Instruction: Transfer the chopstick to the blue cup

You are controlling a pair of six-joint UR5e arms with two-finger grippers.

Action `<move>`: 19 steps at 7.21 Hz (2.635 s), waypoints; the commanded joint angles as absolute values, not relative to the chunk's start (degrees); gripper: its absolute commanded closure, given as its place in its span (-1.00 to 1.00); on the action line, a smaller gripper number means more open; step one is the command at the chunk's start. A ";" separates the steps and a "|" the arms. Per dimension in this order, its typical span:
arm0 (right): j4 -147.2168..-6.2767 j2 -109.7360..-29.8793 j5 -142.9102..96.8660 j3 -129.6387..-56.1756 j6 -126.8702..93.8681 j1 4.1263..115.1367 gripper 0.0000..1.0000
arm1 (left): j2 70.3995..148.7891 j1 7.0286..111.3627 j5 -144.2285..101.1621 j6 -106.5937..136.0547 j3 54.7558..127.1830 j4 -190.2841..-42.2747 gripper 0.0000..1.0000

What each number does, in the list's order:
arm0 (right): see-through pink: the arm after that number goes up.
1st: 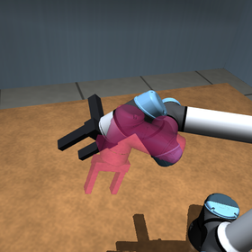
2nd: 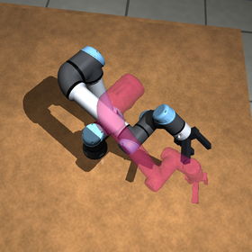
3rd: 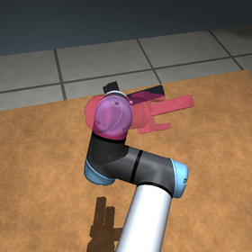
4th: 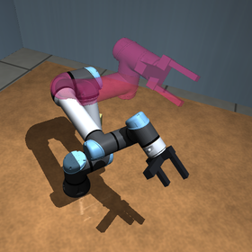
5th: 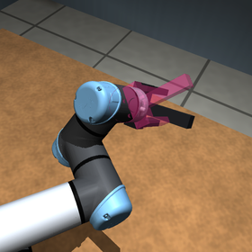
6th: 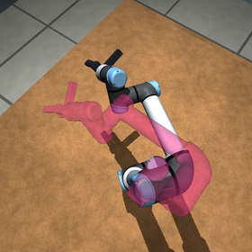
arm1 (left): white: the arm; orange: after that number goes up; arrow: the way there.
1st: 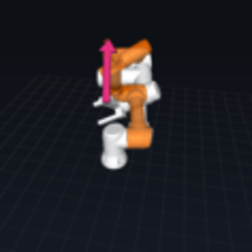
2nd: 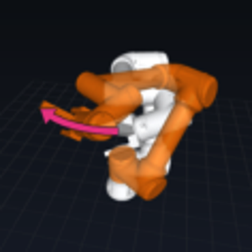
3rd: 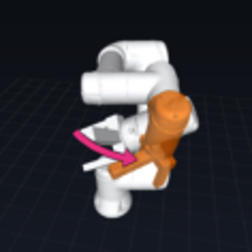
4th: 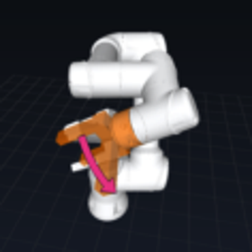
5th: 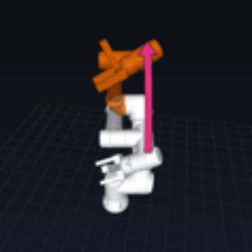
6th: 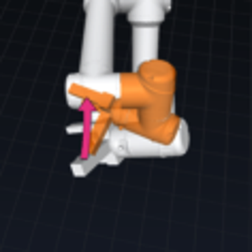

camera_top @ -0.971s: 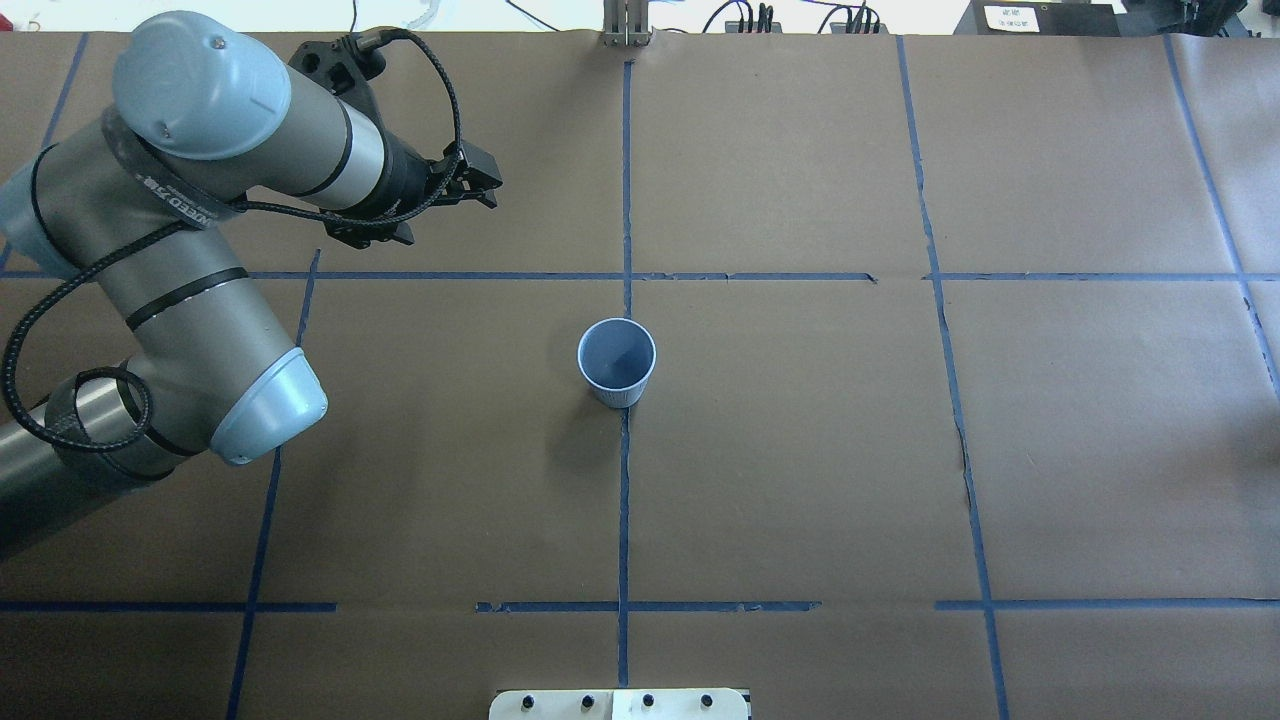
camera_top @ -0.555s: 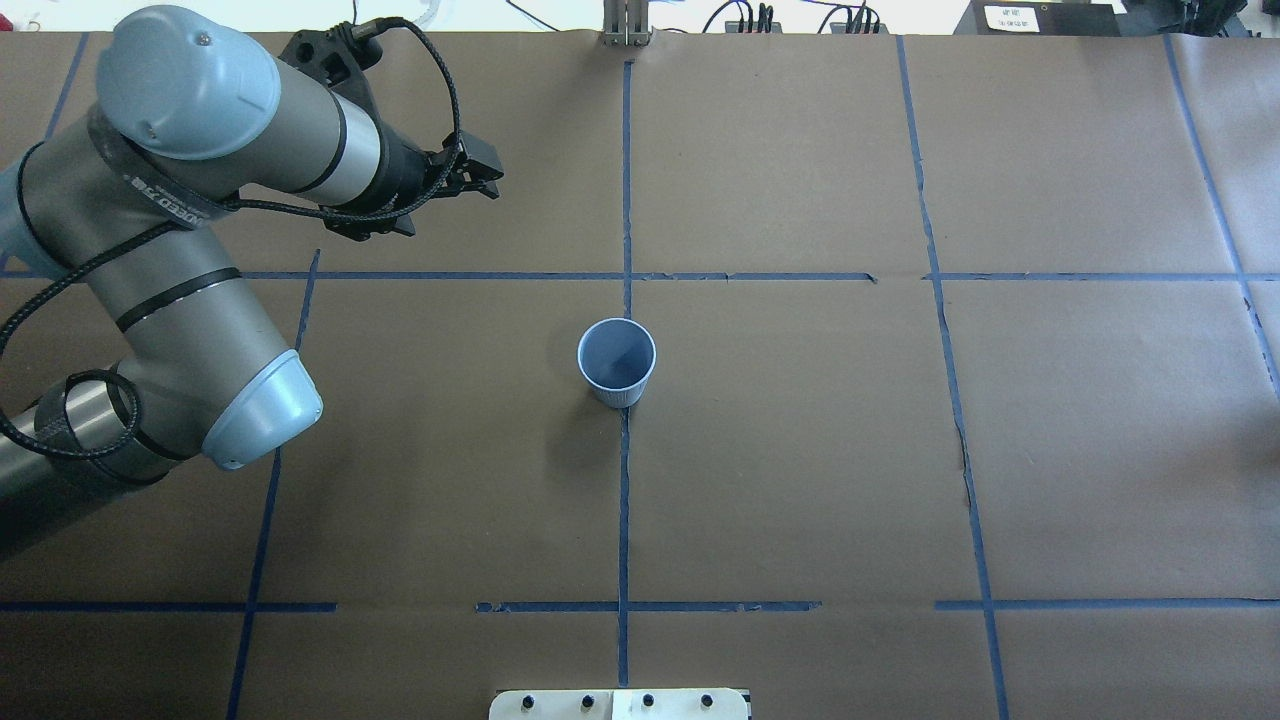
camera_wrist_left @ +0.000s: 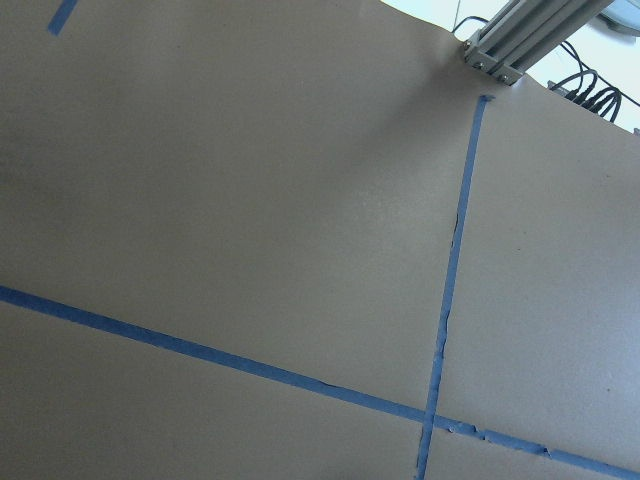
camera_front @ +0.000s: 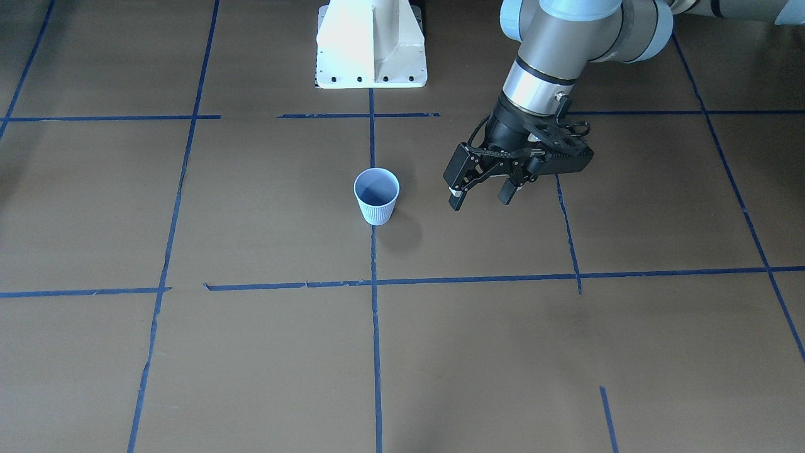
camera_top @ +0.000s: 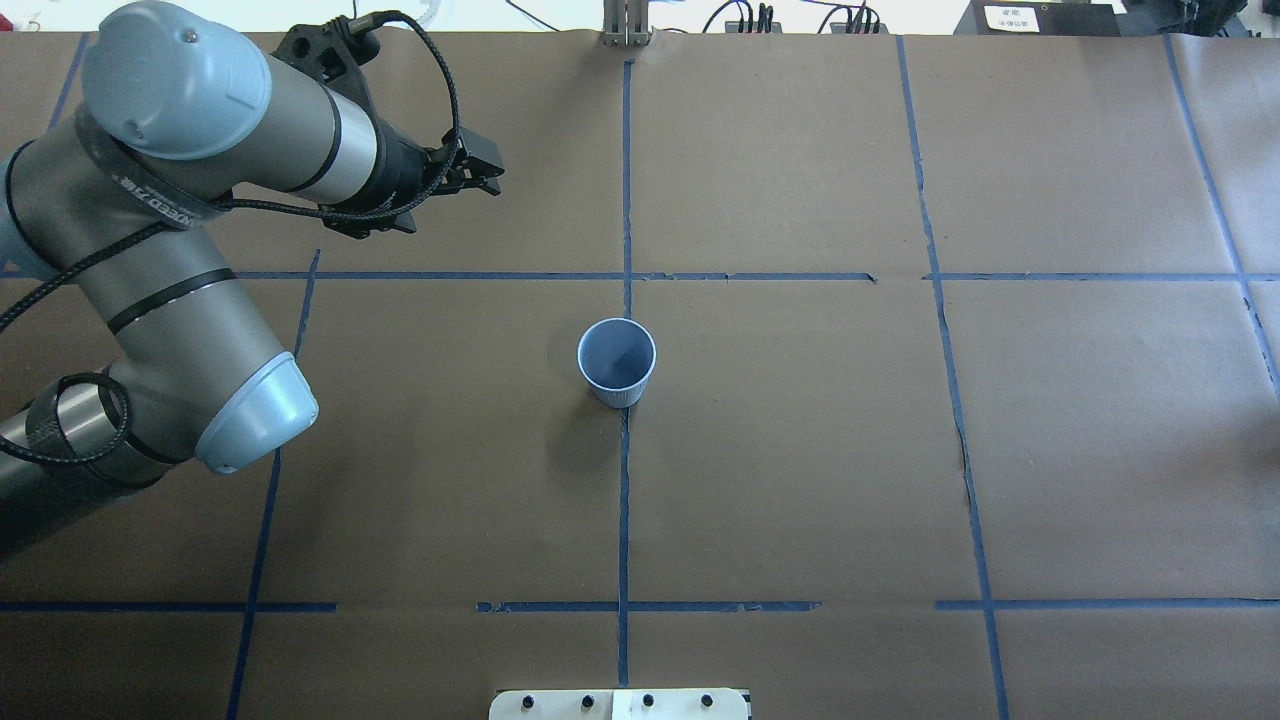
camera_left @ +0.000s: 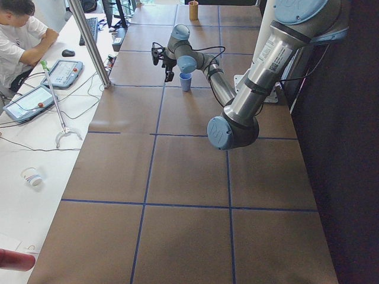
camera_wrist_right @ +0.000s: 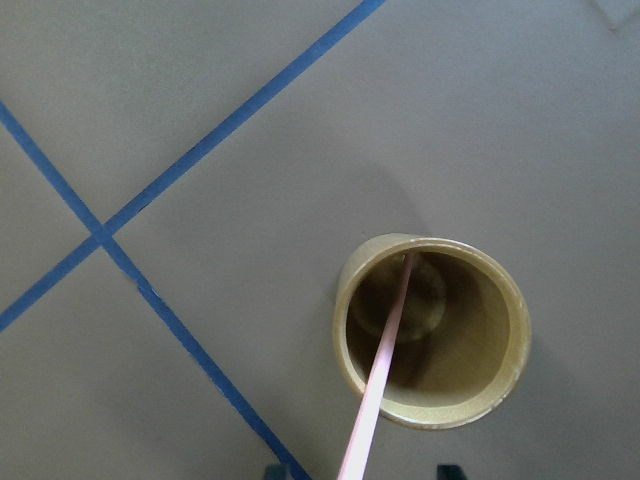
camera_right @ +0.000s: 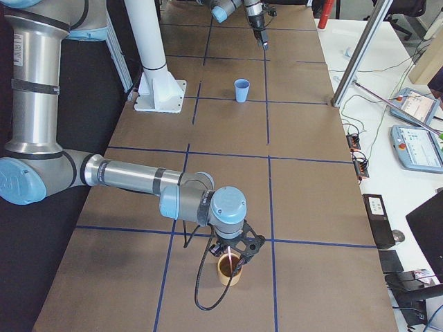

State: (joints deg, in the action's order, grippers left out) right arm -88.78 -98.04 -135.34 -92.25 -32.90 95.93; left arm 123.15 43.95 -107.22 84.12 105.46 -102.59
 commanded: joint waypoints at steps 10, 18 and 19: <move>-89.21 -101.75 -138.87 -99.62 -33.23 97.62 1.00 | 120.94 43.77 -107.23 84.29 108.63 -102.48 -1.00; -91.59 -92.08 -158.18 -121.12 -37.31 80.85 1.00 | 120.85 43.77 -107.40 84.11 107.84 -102.66 -1.00; -91.32 -81.75 -158.12 -120.59 -44.66 70.42 1.00 | 120.85 43.77 -107.40 84.02 107.75 -102.66 -1.00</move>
